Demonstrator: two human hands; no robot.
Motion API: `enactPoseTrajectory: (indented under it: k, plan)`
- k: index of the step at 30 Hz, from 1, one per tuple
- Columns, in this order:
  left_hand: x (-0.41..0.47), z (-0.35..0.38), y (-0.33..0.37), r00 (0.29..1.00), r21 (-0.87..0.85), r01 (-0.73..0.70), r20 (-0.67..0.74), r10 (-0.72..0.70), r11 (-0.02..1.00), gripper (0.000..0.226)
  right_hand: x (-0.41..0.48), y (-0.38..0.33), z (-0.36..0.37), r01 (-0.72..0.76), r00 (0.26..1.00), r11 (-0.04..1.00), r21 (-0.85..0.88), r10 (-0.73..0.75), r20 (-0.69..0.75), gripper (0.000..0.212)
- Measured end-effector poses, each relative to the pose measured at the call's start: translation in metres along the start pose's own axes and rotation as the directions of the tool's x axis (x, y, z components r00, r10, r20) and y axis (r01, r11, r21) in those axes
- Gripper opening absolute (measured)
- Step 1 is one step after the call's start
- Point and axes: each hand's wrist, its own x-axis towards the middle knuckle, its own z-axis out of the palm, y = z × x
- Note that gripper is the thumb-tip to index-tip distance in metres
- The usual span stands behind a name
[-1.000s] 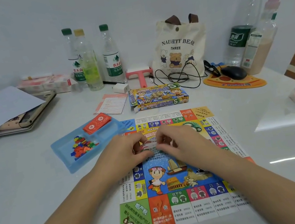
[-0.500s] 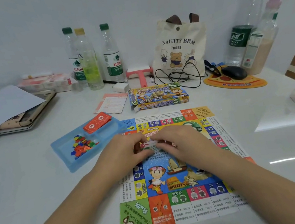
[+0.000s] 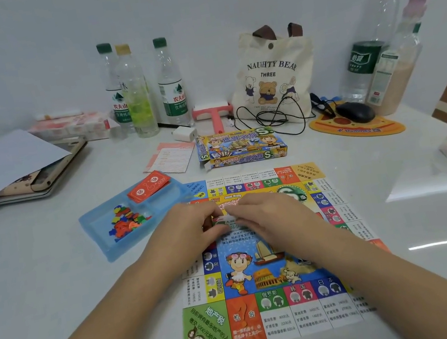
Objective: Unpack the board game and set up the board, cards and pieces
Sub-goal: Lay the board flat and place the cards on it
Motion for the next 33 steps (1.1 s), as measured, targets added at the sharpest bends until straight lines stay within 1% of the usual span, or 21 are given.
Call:
enactPoseTrajectory:
  k: [2,5,10,13,18,21,26,33]
  plan:
    - [0.0004,0.0008,-0.0002,1.000,0.001,-0.003,-0.014,0.003,1.000,0.018,-0.0010,-0.0002,-0.0007,-0.025,1.000,0.998,0.061,0.025,-0.009,0.020]
    - [0.0008,0.0018,-0.0004,0.999,-0.028,-0.004,-0.037,0.003,1.000,0.016,-0.0028,0.0001,-0.0013,-0.095,0.994,0.983,0.160,0.101,-0.032,0.023]
    - [0.0000,0.0027,-0.0010,0.999,-0.088,-0.010,-0.047,0.006,0.996,0.013,-0.0024,-0.0040,-0.0014,-0.143,0.989,0.965,0.222,0.150,-0.014,0.026]
    - [-0.0001,0.0021,-0.0006,0.999,-0.115,-0.012,-0.050,0.006,0.993,0.011,-0.0038,-0.0062,-0.0042,-0.216,0.974,0.936,0.277,0.225,-0.001,0.028]
    - [-0.0007,0.0021,-0.0010,0.999,-0.115,0.008,-0.039,-0.012,0.993,0.011,-0.0053,-0.0061,-0.0057,-0.257,0.961,0.897,0.360,0.276,0.000,0.016]
    - [0.0003,0.0021,-0.0015,1.000,-0.083,0.008,-0.027,-0.011,0.996,0.014,-0.0056,-0.0056,-0.0053,-0.256,0.963,0.904,0.342,0.270,0.007,0.006]
    - [-0.0007,0.0008,-0.0010,1.000,-0.109,-0.008,-0.031,0.005,0.994,0.014,-0.0066,-0.0050,-0.0052,-0.264,0.960,0.907,0.328,0.281,-0.004,0.008]
    - [0.0004,0.0015,-0.0014,1.000,-0.063,-0.005,-0.003,0.005,0.998,0.012,-0.0069,-0.0043,-0.0039,-0.261,0.960,0.910,0.321,0.281,-0.016,0.007]
